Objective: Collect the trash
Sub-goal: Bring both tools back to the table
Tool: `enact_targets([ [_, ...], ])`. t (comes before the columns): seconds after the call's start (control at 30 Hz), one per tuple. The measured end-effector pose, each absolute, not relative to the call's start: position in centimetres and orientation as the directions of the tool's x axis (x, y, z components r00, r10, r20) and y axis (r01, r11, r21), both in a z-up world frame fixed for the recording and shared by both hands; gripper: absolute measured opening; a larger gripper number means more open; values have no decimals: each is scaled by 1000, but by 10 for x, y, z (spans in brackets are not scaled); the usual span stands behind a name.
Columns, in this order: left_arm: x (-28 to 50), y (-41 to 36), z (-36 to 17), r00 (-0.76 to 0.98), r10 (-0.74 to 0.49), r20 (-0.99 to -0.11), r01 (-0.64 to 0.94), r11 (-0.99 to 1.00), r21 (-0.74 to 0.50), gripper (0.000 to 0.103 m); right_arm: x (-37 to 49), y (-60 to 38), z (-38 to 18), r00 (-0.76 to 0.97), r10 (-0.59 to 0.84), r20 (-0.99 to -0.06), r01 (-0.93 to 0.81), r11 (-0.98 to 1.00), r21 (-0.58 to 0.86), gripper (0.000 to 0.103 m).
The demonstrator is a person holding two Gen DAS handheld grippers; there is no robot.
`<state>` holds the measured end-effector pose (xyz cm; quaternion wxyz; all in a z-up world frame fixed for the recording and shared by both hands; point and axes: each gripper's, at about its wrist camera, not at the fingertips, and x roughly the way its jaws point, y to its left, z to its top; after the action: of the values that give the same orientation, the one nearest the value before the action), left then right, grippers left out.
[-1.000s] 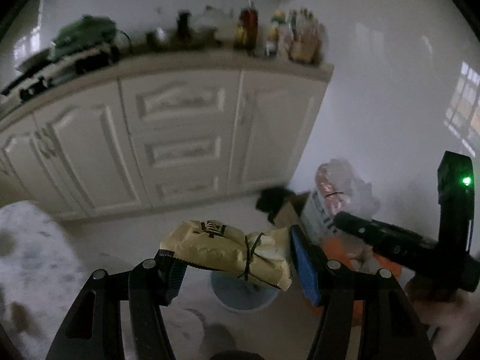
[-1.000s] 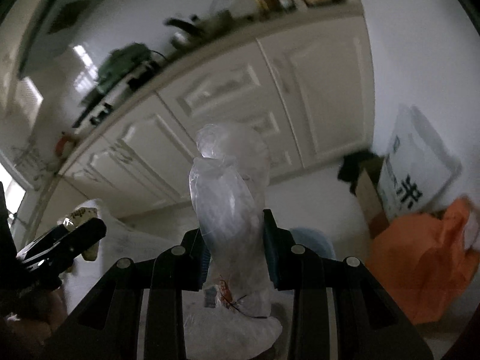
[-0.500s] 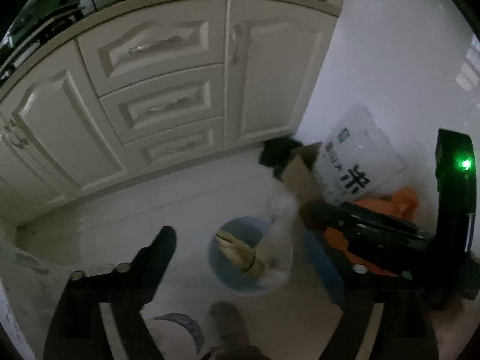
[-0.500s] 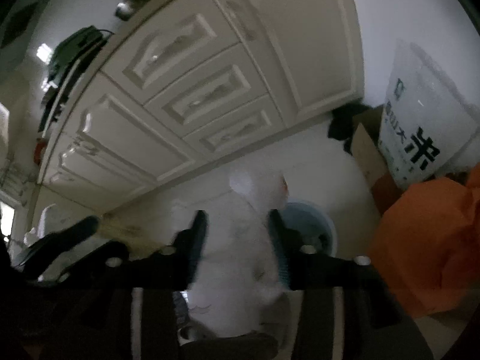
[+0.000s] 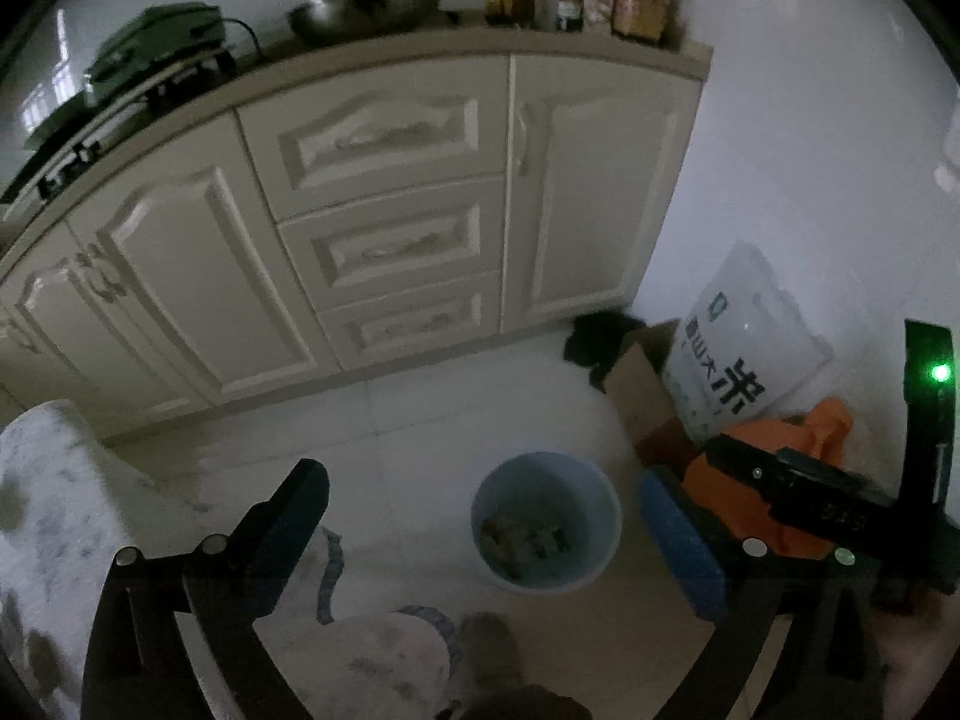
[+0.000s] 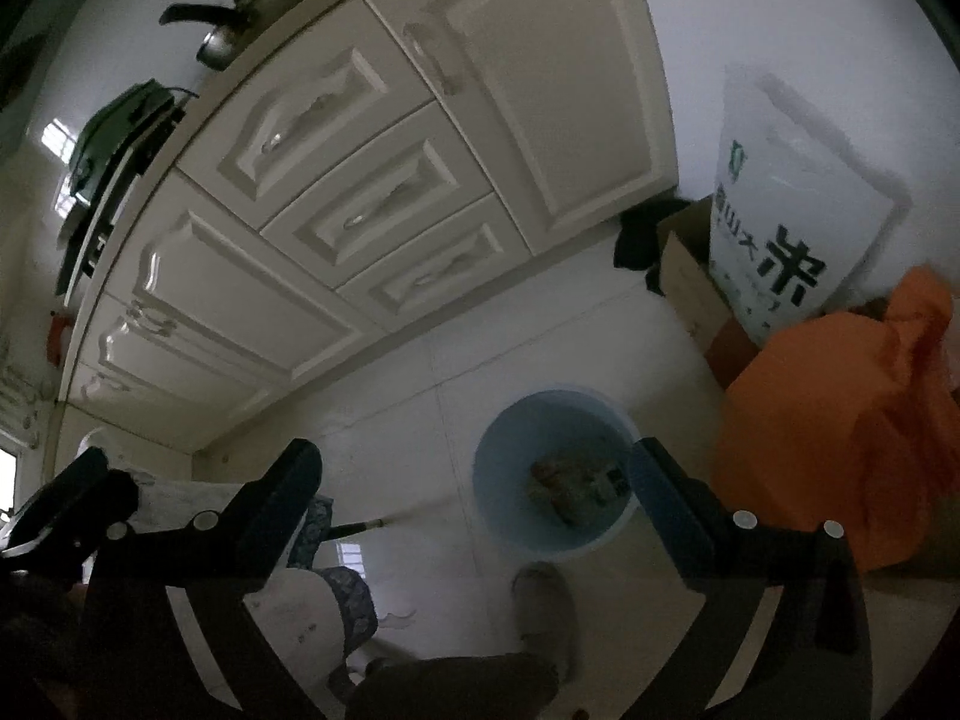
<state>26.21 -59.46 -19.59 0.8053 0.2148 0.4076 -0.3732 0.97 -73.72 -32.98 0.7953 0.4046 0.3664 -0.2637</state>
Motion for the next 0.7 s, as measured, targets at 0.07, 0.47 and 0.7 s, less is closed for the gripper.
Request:
enact_targets([
  [0.07,249,-571,-178,406,-443,-799,770,637,38,102,7,-729,-319,598,-131,-791,711,543,448,103],
  [0.47,155,-404,-74,521,-544,-658,718,696,-7,102,3,-655,-217,697,-165,-698,605,658,448,103],
  [0.7,104,-298,-18,614,-560,-556,657,753,-32,102,8,-598,-149,781,-156,-605,497,741,451,103],
])
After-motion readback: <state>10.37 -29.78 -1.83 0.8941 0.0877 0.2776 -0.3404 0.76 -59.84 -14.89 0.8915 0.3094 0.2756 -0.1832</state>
